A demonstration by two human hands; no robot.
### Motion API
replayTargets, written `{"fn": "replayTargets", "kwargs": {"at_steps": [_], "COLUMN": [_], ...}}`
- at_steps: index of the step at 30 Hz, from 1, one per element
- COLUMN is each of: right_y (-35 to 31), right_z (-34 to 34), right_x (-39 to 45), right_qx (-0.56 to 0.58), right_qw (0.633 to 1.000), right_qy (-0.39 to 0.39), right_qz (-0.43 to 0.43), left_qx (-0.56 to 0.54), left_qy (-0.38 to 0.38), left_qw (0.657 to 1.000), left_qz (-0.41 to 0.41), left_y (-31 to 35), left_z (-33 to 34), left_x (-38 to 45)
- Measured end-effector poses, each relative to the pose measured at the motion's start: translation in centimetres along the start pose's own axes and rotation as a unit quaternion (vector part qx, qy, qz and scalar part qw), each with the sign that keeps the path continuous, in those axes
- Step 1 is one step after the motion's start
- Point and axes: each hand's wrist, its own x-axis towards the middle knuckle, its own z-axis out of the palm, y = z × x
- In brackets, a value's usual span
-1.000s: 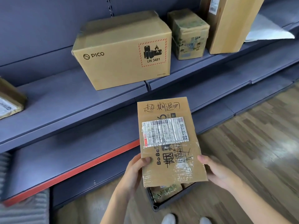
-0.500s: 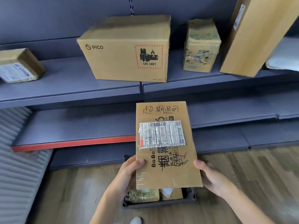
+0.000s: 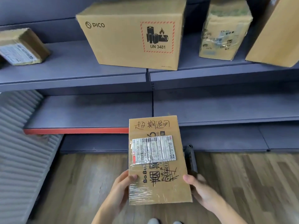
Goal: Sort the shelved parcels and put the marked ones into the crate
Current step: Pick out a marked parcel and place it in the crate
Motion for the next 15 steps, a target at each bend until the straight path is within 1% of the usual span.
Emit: {"fn": "replayTargets", "kwargs": {"at_steps": [2,4,7,15], "right_y": [0.7,1.8,3.7,11.0], "right_z": [-0.3,-1.0,-1.7,-4.1], "right_x": [1.7,3.4,5.8,12.2], "right_qx": [-0.026,-0.03,-0.032,-0.02], "right_qw": [1.0,0.999,0.999,0.999], "right_qy": [0.009,0.017,0.002,0.02], "right_qz": [-0.012,-0.017,-0.016,0.017], "left_qx": [0.007,0.016,0.015,0.053], "left_qy": [-0.007,-0.008,-0.008,0.026], "left_qw": [1.0,1.0,1.0,0.998], "left_qz": [0.006,0.009,0.012,-0.003], "left_y": [-0.6,-1.5,-3.3,-9.9], "left_z": [-0.3,-0.5,-1.1,-3.5], "left_x": [1.8,3.4,5.5,11.6]}}
